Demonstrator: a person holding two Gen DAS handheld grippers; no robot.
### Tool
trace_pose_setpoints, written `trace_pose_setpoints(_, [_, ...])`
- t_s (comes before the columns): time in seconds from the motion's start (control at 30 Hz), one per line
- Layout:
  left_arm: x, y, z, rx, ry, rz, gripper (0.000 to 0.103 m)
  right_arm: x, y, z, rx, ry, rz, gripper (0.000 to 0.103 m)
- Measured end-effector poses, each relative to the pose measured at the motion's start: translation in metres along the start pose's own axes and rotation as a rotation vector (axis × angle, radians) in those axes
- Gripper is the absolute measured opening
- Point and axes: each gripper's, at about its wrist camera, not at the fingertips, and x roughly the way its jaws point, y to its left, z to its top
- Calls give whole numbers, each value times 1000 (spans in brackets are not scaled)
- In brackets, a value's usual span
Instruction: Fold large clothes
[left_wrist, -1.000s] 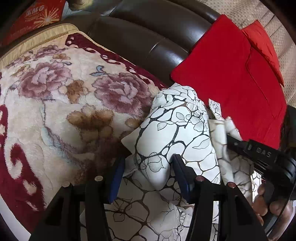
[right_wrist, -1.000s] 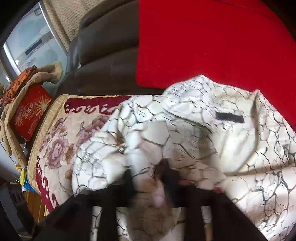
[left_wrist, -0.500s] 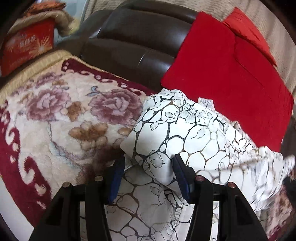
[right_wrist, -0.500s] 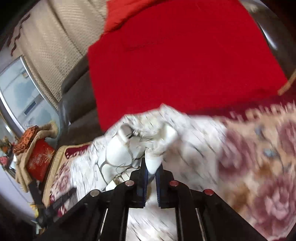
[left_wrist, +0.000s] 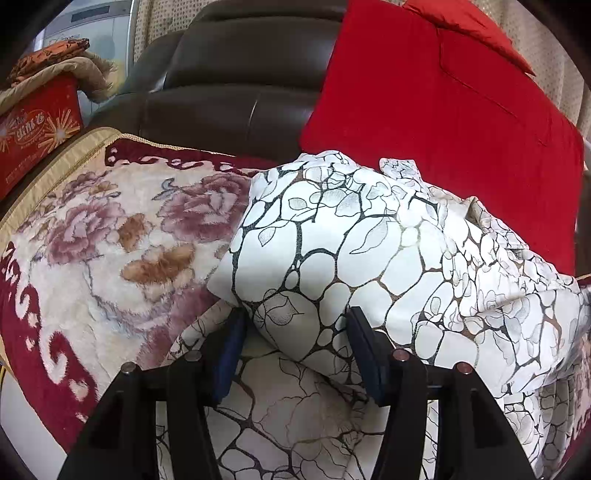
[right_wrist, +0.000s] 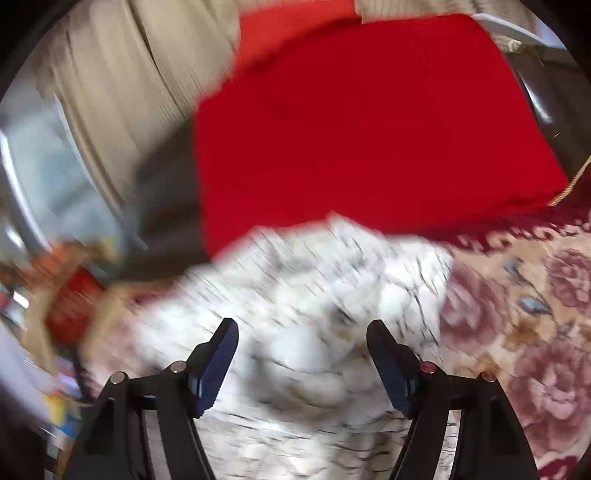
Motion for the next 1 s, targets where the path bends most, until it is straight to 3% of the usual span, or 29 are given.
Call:
trace_pose_setpoints(0.03, [-1, 0, 0, 0, -3, -6, 61, 28, -6, -10, -12, 96, -95, 60])
trace_pose_setpoints(0.07, [-2, 1, 0, -3, -6, -14, 62, 43, -12, -17, -11, 151, -135, 51])
trace_pose_setpoints(0.1, [-3, 2, 0, -6, -10, -18, 62, 50, -16, -25, -36, 157, -163, 50])
trace_pose_setpoints(0.17, [-7, 5, 0, -16, -24, -22, 62, 39, -8, -26, -80, 113, -174, 49])
trace_pose_setpoints(0.27, [-14, 8, 1, -25, -59, -12, 62, 12, -5, -21, -38, 79, -149, 49])
trace_pose_setpoints(0.4, [-26, 6, 3, -6, -127, 2, 62, -30, -2, -6, -64, -122, -149, 49])
trace_pose_setpoints(0.47, [-22, 1, 1, 29, -108, 7, 62, -34, 6, -5, -87, -155, -111, 49])
trace_pose_setpoints(0.5, [-17, -1, -1, 49, -83, 3, 63, -31, 9, -4, -96, -139, -84, 49])
trace_pose_setpoints(0.57, [-1, -4, -6, 79, -10, -22, 63, -4, 6, -9, -88, -26, -61, 48])
trace_pose_setpoints(0.63, [0, -1, -7, 74, -19, -40, 66, 36, -8, -20, -41, 166, -66, 49])
trace_pose_setpoints(0.67, [-2, 2, -6, 70, -15, -54, 66, 43, -14, -23, -22, 191, -67, 47])
trace_pose_setpoints(0.83, [-26, 24, -4, 26, -40, -112, 66, -17, -17, -24, -20, 67, 19, 52])
trace_pose_setpoints(1.0, [-69, 52, -21, 26, -116, -87, 69, -71, -34, -43, -51, 55, 39, 65])
